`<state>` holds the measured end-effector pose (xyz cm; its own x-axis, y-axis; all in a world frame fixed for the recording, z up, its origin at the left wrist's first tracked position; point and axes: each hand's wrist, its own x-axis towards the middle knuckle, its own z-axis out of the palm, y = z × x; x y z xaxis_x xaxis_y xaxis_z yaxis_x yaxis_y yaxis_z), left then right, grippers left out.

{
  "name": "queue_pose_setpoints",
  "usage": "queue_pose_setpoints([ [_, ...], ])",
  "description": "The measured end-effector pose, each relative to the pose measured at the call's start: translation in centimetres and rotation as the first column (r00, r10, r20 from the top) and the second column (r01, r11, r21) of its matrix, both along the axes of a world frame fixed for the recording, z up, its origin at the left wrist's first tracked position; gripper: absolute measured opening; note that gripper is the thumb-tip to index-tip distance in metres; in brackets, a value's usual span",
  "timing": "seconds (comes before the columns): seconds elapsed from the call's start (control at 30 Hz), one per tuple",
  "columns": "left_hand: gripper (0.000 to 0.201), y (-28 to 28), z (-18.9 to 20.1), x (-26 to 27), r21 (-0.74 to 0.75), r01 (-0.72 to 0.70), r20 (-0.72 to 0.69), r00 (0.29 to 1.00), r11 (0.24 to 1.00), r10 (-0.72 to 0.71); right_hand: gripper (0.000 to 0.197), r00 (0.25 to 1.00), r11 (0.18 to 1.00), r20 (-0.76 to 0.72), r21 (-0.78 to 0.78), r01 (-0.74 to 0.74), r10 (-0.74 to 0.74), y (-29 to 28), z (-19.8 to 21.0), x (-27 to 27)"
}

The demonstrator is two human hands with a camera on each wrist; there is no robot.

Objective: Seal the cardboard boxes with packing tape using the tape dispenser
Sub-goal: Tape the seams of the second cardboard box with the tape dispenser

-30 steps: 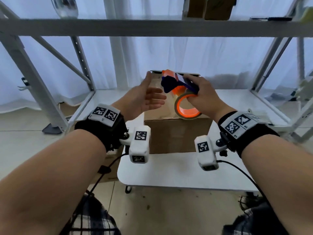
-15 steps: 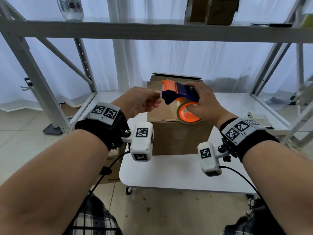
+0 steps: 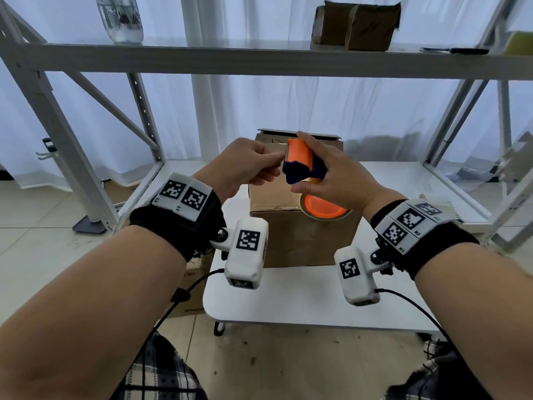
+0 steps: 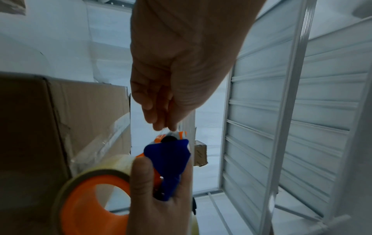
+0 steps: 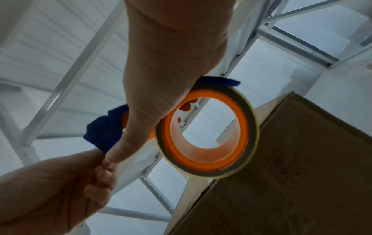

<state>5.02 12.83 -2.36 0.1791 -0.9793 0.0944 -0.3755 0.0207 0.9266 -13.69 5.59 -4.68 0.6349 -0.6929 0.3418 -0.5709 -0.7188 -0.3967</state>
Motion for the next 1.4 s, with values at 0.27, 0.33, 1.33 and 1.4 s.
queue_pose_setpoints([
  [0.27,0.023,0.5,-1.0,1.0,0.041,-0.120,0.121,0.986,0.992,0.114,0.091,0.900,0.939,-0.421,-0.341,-0.037,-0.117,1.2,1.6,1.6],
  [0.33,0.020,1.0,-1.1,2.1,0.029,-0.184,0.106,0.978,0.982,0.180,0.091,0.868,0.920,-0.471,-0.388,-0.047,-0.154,0.9,2.2,0.9],
  [1.33,0.031,3.6,-9.7,3.4,0.032,-0.463,0.181,0.874,0.886,0.450,0.079,0.601,0.922,-0.758,-0.377,-0.085,-0.254,3.9,2.1,2.1],
  [1.4,0.033,3.6,-10.0,3.5,0.029,-0.467,0.158,0.875,0.884,0.457,0.077,0.596,0.922,-0.761,-0.378,-0.088,-0.255,3.8,2.2,2.4],
])
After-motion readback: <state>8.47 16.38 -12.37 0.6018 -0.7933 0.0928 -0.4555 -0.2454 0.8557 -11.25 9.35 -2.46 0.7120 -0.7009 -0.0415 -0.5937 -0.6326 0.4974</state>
